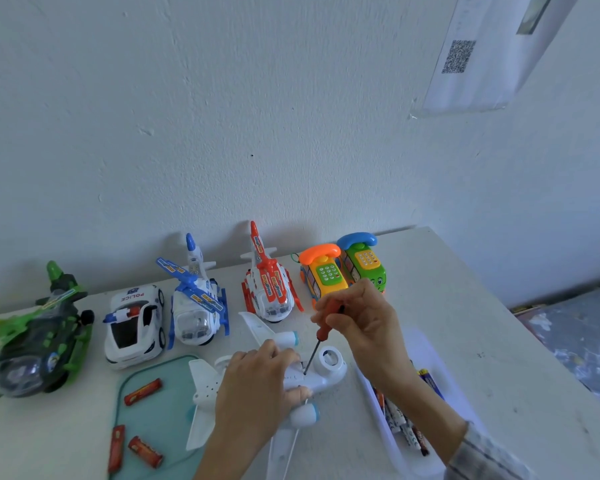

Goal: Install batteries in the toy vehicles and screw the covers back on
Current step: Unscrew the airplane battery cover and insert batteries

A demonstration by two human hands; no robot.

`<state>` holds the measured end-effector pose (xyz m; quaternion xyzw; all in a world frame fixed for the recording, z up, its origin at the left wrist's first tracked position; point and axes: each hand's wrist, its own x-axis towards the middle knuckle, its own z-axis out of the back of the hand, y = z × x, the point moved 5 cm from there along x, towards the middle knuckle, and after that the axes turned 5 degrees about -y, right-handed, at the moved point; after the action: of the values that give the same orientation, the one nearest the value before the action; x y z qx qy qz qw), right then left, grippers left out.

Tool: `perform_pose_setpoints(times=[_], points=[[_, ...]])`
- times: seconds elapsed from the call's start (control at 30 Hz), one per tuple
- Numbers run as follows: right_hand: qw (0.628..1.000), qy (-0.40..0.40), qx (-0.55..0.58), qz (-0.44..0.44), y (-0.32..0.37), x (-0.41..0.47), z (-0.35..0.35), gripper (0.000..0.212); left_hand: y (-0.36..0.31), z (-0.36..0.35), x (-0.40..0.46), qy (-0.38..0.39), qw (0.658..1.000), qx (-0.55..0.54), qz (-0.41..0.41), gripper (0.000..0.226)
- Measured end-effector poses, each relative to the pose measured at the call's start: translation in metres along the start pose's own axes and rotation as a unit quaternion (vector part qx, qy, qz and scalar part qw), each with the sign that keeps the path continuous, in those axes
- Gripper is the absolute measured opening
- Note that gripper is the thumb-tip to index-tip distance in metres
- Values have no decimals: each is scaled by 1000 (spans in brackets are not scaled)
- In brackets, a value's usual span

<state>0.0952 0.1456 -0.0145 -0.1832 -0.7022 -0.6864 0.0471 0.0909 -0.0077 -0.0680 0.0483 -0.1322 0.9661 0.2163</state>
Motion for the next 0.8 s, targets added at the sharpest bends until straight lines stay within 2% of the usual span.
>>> perform_pose_setpoints(times=[0.07, 0.13, 0.23, 0.33, 0.4, 0.53, 0.8], points=[[999, 31, -3, -13, -2, 1, -1, 30, -4, 5, 1, 9, 1000, -2, 5, 49], [996, 44, -73, -11, -7, -2, -2, 32, 0, 0, -3, 8, 1000, -2, 12, 53], [984, -19, -173, -24, -20, -9, 4, 42, 1, 2, -4, 0, 1000, -6, 30, 54], [979, -119, -168, -10, -20, -14, 11, 41, -3, 4, -7, 10, 999, -7, 39, 61], [969, -149, -198, 15, -17, -16, 14, 41, -3, 3, -8, -3, 1000, 1, 31, 69], [964, -133, -224, 50, -13, -21, 5, 38, 0, 2, -5, 6, 999, -2, 43, 76], [962, -167, -213, 45, -16, -28, 3, 39, 0, 0, -4, 17, 999, 30, 39, 62]])
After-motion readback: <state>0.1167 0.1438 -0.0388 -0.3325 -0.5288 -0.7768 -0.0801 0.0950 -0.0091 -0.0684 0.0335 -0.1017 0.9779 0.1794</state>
